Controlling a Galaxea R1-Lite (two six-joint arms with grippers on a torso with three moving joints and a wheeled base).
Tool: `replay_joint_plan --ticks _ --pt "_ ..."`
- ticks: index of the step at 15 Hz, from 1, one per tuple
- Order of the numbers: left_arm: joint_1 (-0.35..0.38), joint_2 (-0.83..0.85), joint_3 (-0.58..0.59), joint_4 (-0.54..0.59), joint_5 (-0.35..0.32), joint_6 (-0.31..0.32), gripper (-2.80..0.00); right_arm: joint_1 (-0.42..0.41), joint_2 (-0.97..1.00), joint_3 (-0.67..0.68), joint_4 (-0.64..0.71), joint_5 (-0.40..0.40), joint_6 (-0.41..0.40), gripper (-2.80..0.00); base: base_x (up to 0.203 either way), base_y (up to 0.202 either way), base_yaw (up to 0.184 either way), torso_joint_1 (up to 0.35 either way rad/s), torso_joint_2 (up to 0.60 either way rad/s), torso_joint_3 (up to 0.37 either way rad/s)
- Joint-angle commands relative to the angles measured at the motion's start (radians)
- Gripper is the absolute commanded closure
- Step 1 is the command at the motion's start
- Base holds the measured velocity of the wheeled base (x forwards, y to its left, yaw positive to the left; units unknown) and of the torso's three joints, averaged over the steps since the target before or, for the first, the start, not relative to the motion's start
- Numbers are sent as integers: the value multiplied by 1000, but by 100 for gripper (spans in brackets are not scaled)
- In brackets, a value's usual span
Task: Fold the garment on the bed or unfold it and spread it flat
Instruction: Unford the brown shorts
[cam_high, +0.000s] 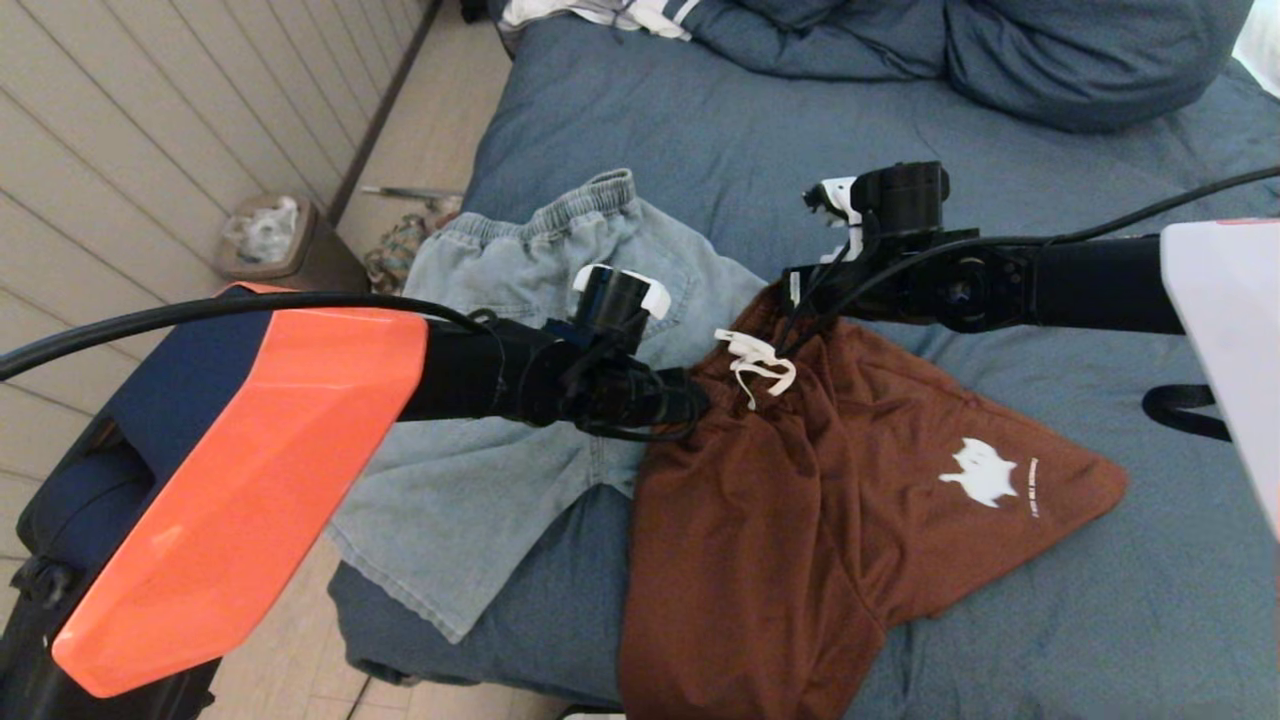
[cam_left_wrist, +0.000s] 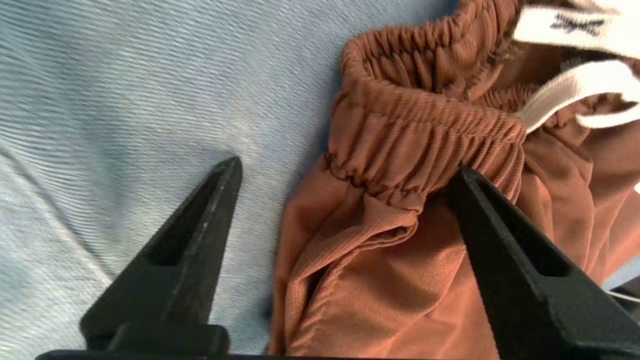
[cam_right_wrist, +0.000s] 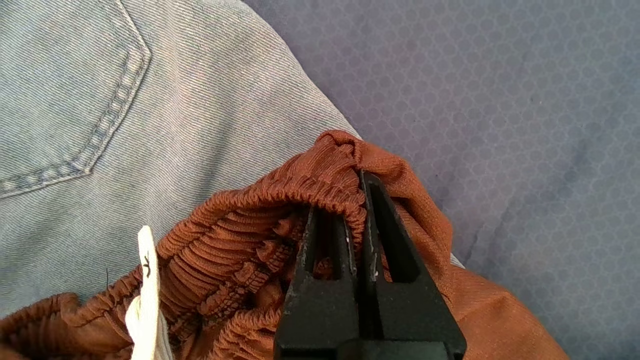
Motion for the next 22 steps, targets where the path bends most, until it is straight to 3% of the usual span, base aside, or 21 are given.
replay_joint_plan --ticks 1,2,3,8,12,18,22 --pt "-15 4 2 3 -1 -2 -280 0 -6 3 0 -1 0 0 0 0 0 0 0 0" --pt "-21 4 3 3 1 -1 -280 1 -11 14 -1 0 0 0 0 0 0 0 0 0" --pt "-21 4 2 4 1 -1 0 0 -16 25 -5 1 0 0 0 0 0 0 0 0" --pt "-21 -11 -15 6 3 -12 0 1 -18 81 -121 -4 -8 0 0 0 0 0 0 0" --pt "-16 -44 -21 3 74 -6 0 1 -18 82 -123 -2 -5 0 0 0 0 0 0 0" --pt "52 -174 -9 8 80 -1 0 -3 -13 25 -130 -6 0 0 0 0 0 0 0 0" --pt "101 -200 -20 9 80 3 0 -1 77 -96 -235 -120 -7 0 0 0 0 0 0 0"
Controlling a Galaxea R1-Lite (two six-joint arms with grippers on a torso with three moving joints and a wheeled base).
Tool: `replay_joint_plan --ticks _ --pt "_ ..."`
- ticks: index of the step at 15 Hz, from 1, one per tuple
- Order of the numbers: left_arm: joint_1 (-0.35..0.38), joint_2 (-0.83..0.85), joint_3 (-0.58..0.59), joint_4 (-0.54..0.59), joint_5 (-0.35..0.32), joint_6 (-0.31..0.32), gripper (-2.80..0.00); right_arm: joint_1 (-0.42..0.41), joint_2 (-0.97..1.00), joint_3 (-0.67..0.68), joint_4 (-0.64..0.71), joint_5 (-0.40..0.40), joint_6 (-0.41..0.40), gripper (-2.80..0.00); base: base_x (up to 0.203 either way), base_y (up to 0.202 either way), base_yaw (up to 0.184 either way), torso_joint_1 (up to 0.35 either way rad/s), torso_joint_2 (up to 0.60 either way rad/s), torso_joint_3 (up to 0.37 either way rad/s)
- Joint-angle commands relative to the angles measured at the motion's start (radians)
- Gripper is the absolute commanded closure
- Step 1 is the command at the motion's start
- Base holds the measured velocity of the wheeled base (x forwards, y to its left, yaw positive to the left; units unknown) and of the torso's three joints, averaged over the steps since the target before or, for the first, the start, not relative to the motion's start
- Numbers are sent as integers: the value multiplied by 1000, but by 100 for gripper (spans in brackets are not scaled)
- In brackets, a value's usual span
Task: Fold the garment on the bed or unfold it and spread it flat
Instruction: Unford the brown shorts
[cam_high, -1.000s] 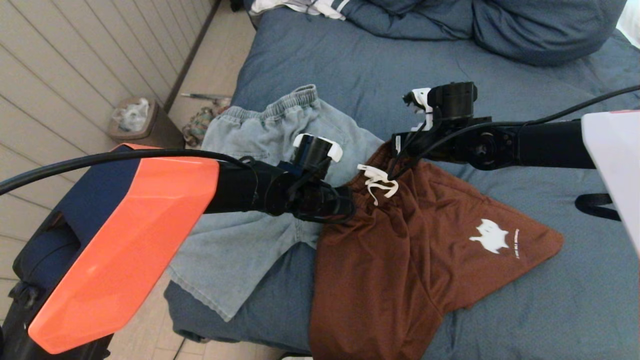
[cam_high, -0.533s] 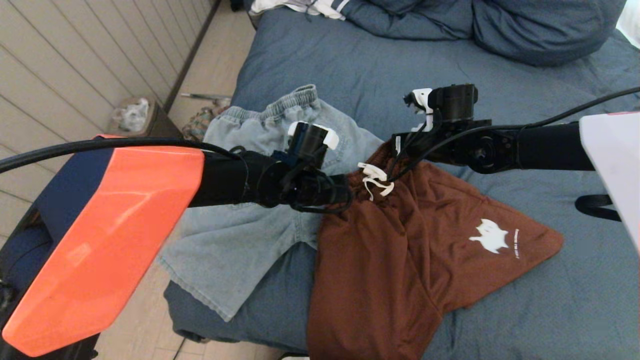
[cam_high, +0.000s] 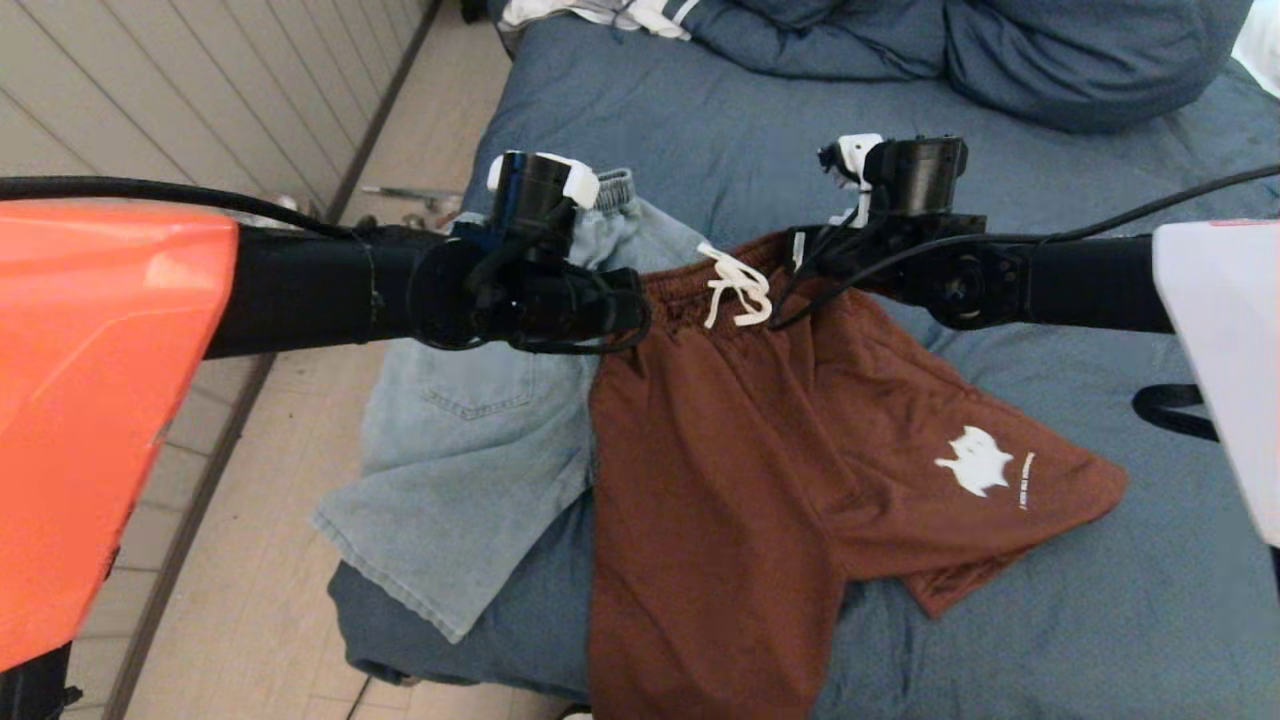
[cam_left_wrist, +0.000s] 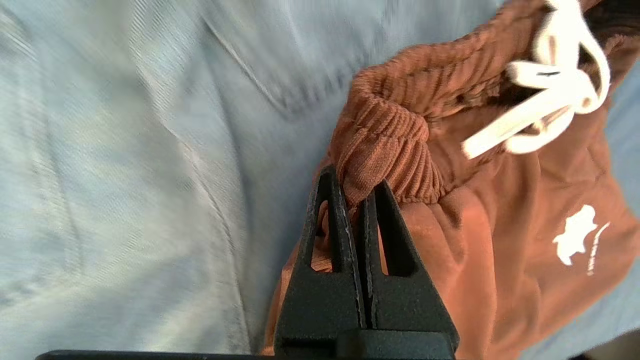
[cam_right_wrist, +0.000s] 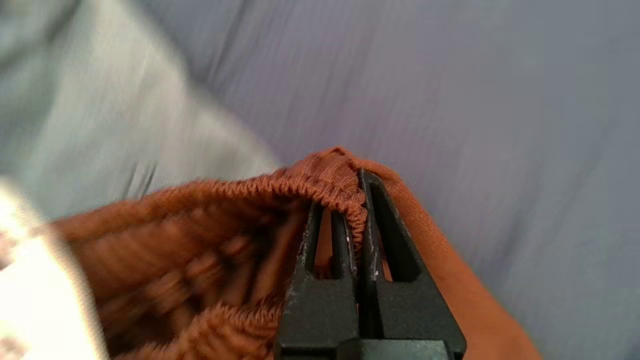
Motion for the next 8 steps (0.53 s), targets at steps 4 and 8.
replay_joint_plan --ticks 4,8 --pt "44 -9 -25 -4 2 13 0 11 82 -55 -74 -47 -14 0 0 0 0 0 0 0" --pt "56 42 -57 -5 1 25 0 10 101 -55 -106 -40 -35 0 0 0 0 0 0 0"
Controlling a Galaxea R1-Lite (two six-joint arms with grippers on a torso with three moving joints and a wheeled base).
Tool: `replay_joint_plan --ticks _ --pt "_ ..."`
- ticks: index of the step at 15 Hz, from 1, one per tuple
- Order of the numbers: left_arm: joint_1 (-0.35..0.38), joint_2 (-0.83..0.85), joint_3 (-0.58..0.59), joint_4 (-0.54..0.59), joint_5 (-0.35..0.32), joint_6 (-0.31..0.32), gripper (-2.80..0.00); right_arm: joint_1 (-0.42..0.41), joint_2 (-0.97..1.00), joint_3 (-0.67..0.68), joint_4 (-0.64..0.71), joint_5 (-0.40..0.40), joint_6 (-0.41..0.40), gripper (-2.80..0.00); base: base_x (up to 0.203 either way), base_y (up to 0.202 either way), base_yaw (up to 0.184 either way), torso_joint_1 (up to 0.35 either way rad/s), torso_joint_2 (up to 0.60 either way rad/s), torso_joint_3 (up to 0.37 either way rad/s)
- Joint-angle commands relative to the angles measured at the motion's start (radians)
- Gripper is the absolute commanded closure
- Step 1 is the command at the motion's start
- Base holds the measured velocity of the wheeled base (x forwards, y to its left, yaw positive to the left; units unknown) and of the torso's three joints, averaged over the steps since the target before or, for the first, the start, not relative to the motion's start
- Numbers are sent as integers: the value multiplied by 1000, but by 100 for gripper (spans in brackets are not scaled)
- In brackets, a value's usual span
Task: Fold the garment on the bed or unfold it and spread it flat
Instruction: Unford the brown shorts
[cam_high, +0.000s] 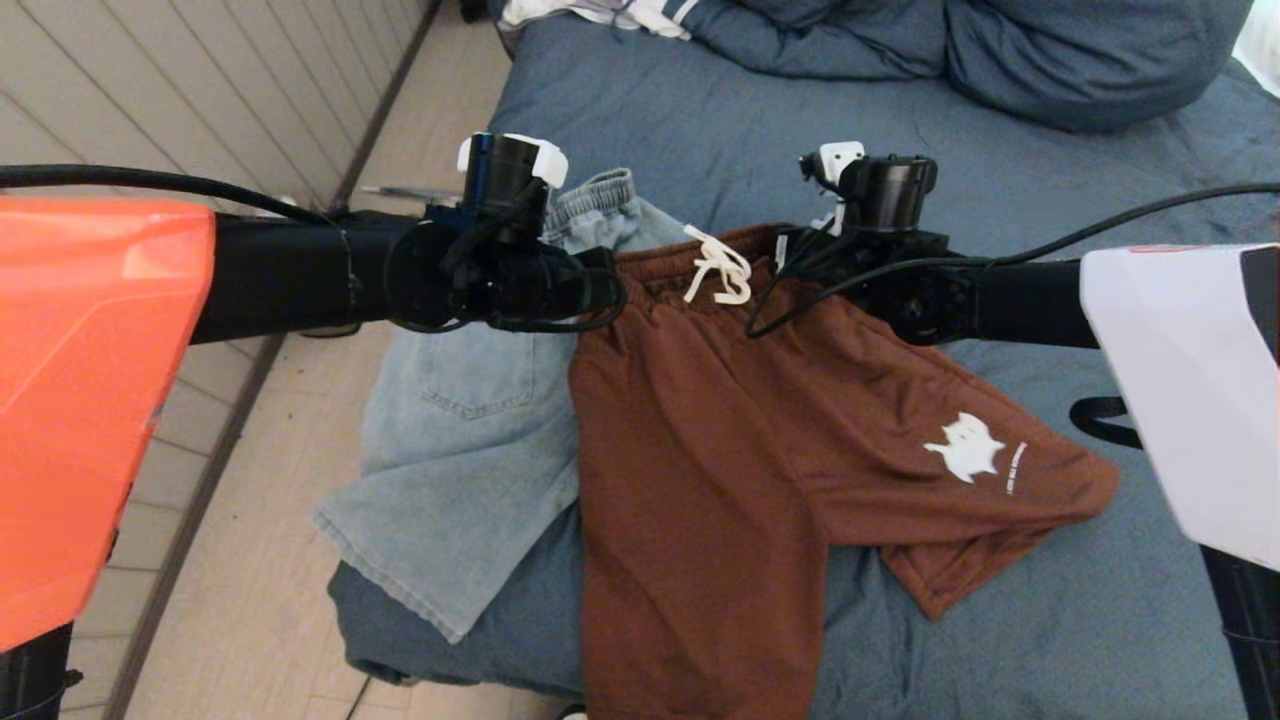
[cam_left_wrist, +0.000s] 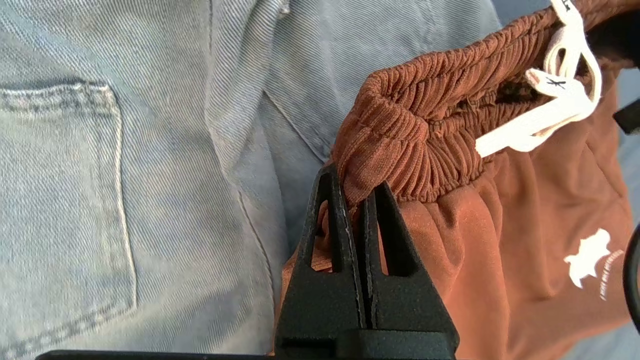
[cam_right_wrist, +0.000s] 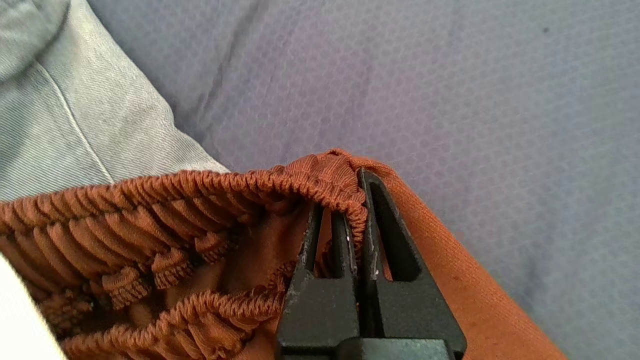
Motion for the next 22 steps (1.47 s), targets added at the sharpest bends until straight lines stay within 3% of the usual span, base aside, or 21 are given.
replay_joint_plan --ticks 1,3,4,8,12,15,16,20,22 --pt "6 35 -12 -3 2 10 0 -2 21 0 -11 3 -23 0 0 0 0 0 0 0" --pt "7 42 -12 -6 2 18 0 -3 34 0 -42 2 -50 0 0 0 0 0 0 0" --pt "7 41 -12 -2 2 20 -280 0 35 -1 -52 4 -59 -280 0 0 0 0 0 0" --pt "8 24 -6 -4 7 15 -280 -1 18 -2 -46 5 -60 -280 0 0 0 0 0 0" --pt "17 -34 11 -2 75 10 -280 -10 -37 1 -43 -7 -55 -280 0 0 0 0 0 0" --pt "21 -216 143 -1 66 8 -280 -26 -178 43 -14 -9 -44 -280 0 0 0 0 0 0" --pt "15 -290 230 -3 53 8 0 -32 -237 80 10 -9 -35 0 0 0 0 0 0 0" --pt "-12 -520 551 -12 -6 8 0 -49 -400 337 105 -2 -8 0 0 0 0 0 0 0" --pt "-16 -579 641 -31 -14 5 0 -52 -362 365 111 2 -4 0 0 0 0 0 0 0"
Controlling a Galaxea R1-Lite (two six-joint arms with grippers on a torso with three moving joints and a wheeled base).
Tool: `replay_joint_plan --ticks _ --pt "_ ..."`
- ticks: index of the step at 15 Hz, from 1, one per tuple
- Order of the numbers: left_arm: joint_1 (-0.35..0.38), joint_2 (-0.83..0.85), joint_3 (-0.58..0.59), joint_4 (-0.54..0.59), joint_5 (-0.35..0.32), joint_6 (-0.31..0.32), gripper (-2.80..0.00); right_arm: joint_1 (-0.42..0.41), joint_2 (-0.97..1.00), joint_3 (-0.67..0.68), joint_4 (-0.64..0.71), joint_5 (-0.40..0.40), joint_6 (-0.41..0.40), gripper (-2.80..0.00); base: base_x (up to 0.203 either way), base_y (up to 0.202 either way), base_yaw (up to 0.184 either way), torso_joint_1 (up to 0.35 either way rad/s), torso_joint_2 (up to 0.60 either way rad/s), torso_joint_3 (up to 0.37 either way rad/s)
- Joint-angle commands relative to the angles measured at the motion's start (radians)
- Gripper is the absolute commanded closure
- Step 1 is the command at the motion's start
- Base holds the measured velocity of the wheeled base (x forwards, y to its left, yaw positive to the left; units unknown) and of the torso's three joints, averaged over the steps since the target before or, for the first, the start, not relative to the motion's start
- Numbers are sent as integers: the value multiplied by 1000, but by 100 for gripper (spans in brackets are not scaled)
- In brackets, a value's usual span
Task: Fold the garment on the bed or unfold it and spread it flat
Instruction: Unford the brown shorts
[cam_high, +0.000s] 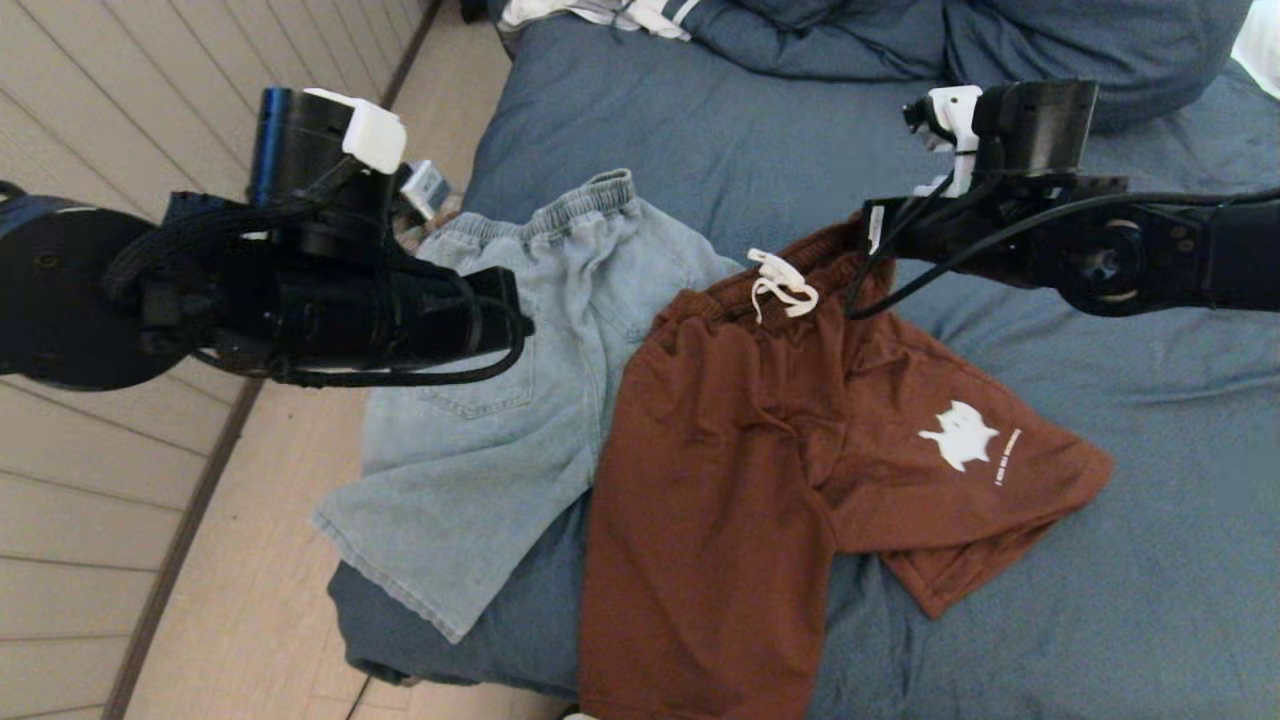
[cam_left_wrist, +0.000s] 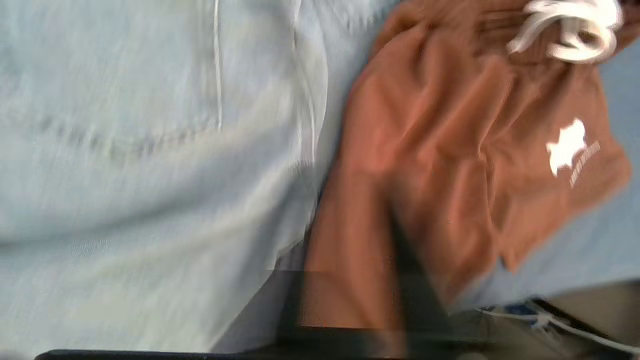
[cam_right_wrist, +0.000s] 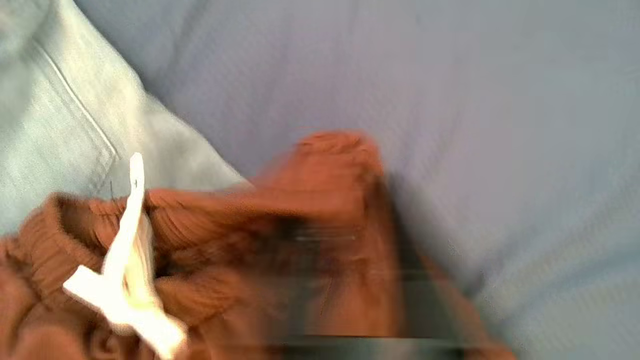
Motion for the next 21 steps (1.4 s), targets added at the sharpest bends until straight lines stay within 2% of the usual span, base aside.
replay_joint_plan --ticks 1,5,9,12,13,16,18,21 --pt "-4 -114 97 -7 -2 -7 0 -2 21 30 -3 0 3 0 0 0 0 0 0 0" --pt "-5 -130 146 -38 1 -14 0 6 121 -73 -4 6 10 0 0 0 0 0 0 0" --pt "-5 -120 204 -138 1 -18 0 12 197 -192 -2 2 25 0 0 0 0 0 0 0" --pt "-5 -121 255 -172 1 -21 0 23 209 -223 -6 2 24 0 0 0 0 0 0 0" --pt "-5 -129 277 -181 1 -26 0 23 225 -244 -9 1 23 -280 0 0 0 0 0 0" --pt "-4 -134 313 -223 4 -34 0 33 293 -330 -32 -1 16 -280 0 0 0 0 0 0" --pt "-5 -129 327 -234 3 -34 0 42 306 -330 -89 -4 -1 -280 0 0 0 0 0 0" --pt "-4 -131 350 -236 2 -34 0 51 304 -328 -90 -3 9 -280 0 0 0 0 0 0"
